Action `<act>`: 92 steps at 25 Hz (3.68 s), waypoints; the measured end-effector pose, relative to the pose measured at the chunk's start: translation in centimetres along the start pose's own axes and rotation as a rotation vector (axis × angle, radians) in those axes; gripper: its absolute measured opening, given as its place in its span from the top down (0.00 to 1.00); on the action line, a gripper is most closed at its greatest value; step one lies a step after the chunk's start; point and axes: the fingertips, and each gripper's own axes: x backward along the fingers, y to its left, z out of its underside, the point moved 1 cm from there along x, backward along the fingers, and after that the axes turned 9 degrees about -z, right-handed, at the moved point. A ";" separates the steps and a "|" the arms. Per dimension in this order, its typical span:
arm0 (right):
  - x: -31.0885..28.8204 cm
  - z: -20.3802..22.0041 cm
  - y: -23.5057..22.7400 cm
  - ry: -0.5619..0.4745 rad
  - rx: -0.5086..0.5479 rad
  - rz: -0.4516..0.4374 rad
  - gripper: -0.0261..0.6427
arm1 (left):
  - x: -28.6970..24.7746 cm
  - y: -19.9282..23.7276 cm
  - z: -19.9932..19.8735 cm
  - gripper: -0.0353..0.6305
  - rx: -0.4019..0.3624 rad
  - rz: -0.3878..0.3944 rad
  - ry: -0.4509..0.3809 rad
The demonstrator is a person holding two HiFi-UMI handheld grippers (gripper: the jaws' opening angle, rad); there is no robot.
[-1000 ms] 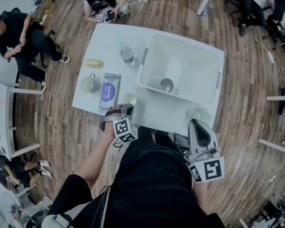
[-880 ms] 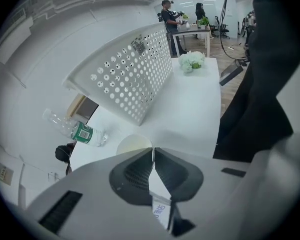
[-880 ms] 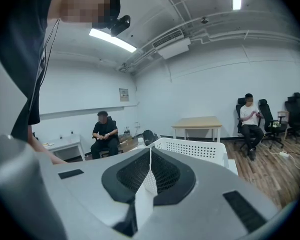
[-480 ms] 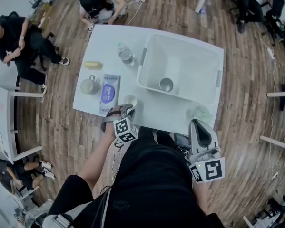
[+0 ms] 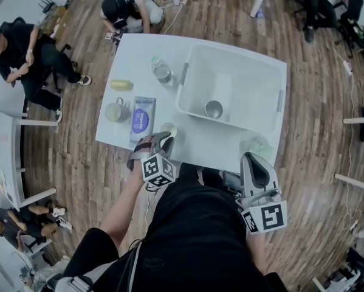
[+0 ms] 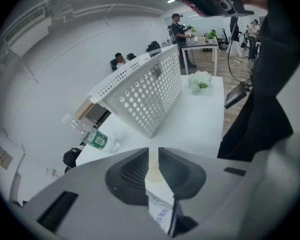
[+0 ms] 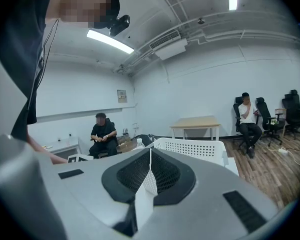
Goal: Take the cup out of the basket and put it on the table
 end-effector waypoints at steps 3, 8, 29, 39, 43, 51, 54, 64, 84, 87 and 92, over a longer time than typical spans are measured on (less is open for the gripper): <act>-0.1 0.0 0.0 -0.004 0.004 0.001 0.92 | 1.5 2.0 -2.3 0.88 0.058 -0.046 -0.079; -0.4 -0.3 0.0 -0.014 0.012 -0.005 0.92 | 5.2 5.4 -7.8 0.92 0.199 -0.095 -0.279; -1.1 -1.7 1.3 -0.058 0.052 -0.072 0.92 | 15.3 4.7 -22.0 0.93 0.632 0.202 -0.826; -0.6 -1.6 1.2 -0.051 0.057 -0.068 0.92 | 15.0 4.0 -22.4 0.93 0.637 0.227 -0.820; -0.9 -1.4 1.1 -0.030 0.066 -0.076 0.92 | 14.8 3.9 -22.3 0.93 0.634 0.228 -0.819; -3.4 0.1 -1.9 0.149 0.129 -0.108 0.92 | 14.5 3.1 -21.2 0.93 0.618 0.205 -0.806; -5.6 0.5 -3.9 0.232 0.153 -0.138 0.92 | 14.6 2.9 -20.2 0.93 0.634 0.197 -0.795; -17.1 4.3 -8.8 0.527 0.202 -0.323 0.82 | 14.6 3.7 -16.1 0.93 0.770 0.151 -0.733; -23.9 19.7 -12.4 1.142 0.134 -0.487 0.90 | 15.2 6.1 -9.1 0.93 0.879 0.061 -0.633; -24.1 18.9 -12.8 1.115 0.117 -0.466 0.91 | 15.1 6.1 -9.4 0.93 0.859 0.076 -0.640; -23.8 16.6 -13.3 1.054 0.103 -0.427 0.91 | 15.0 5.9 -10.2 0.93 0.839 0.101 -0.666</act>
